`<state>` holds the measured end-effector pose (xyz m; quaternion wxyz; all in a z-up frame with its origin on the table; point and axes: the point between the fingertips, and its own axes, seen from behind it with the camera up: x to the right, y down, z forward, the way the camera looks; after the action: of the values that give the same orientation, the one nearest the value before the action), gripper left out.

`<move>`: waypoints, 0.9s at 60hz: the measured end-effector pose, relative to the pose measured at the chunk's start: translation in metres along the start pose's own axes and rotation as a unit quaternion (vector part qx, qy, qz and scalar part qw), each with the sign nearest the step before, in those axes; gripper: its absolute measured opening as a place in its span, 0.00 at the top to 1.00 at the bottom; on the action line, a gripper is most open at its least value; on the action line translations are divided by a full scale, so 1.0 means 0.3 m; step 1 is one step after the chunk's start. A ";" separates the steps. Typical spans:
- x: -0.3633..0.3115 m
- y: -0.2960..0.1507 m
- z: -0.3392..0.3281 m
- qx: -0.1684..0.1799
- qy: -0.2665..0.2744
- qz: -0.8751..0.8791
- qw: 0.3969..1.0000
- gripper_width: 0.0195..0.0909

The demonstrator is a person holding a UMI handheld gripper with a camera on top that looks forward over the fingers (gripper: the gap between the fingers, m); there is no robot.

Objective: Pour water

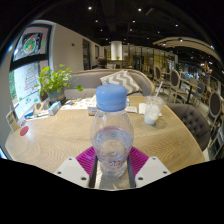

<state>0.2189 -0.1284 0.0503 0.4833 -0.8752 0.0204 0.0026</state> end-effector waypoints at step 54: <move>-0.590 -0.832 -0.206 0.095 0.201 -0.305 0.926 0.82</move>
<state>0.0507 -0.0421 0.2986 0.5275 -0.7713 -0.1503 -0.3229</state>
